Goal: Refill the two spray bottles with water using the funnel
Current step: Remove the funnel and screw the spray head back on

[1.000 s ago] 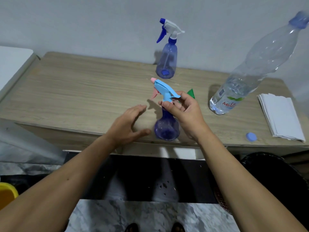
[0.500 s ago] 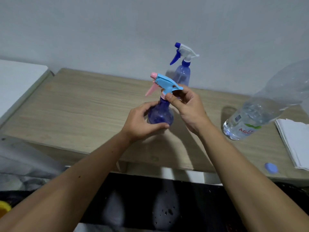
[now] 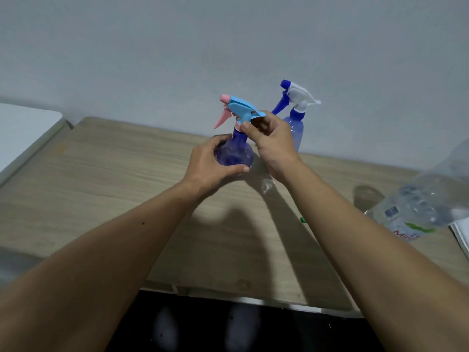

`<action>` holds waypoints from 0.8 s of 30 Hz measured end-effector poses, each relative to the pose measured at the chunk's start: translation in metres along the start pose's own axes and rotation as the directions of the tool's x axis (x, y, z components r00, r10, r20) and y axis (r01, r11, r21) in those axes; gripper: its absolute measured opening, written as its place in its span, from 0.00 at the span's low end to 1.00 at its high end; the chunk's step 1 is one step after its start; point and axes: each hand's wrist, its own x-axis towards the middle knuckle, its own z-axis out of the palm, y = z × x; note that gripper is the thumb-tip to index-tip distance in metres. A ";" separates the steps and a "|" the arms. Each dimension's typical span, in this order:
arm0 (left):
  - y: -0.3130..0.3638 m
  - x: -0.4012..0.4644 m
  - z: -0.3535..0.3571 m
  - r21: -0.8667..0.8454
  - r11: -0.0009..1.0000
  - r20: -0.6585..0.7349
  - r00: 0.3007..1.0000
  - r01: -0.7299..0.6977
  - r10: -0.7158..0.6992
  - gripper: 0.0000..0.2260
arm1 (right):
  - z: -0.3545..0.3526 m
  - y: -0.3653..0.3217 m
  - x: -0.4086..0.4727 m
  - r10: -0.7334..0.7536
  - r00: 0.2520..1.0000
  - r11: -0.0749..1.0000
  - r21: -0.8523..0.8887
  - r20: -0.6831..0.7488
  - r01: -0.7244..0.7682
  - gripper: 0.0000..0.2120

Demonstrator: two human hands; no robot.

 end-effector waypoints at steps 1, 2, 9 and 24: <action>-0.004 0.005 0.001 0.003 1.000 -0.005 1.000 0.006 -0.006 0.40 | 0.002 0.002 0.005 -0.001 1.000 1.000 -0.006 -0.001 0.001 0.12; -0.009 0.010 0.001 0.007 1.000 -0.010 1.000 0.012 -0.012 0.41 | 0.005 0.003 0.009 -0.003 1.000 1.000 -0.014 0.000 0.003 0.12; -0.031 0.031 0.007 0.014 1.000 0.034 0.999 0.018 -0.018 0.43 | 0.013 0.023 0.029 -0.008 0.999 0.998 -0.057 -0.035 0.006 0.12; -0.043 0.039 0.010 0.046 0.999 0.109 0.994 -0.014 0.009 0.42 | 0.021 0.042 0.037 -0.011 0.993 1.000 0.002 -0.119 0.011 0.13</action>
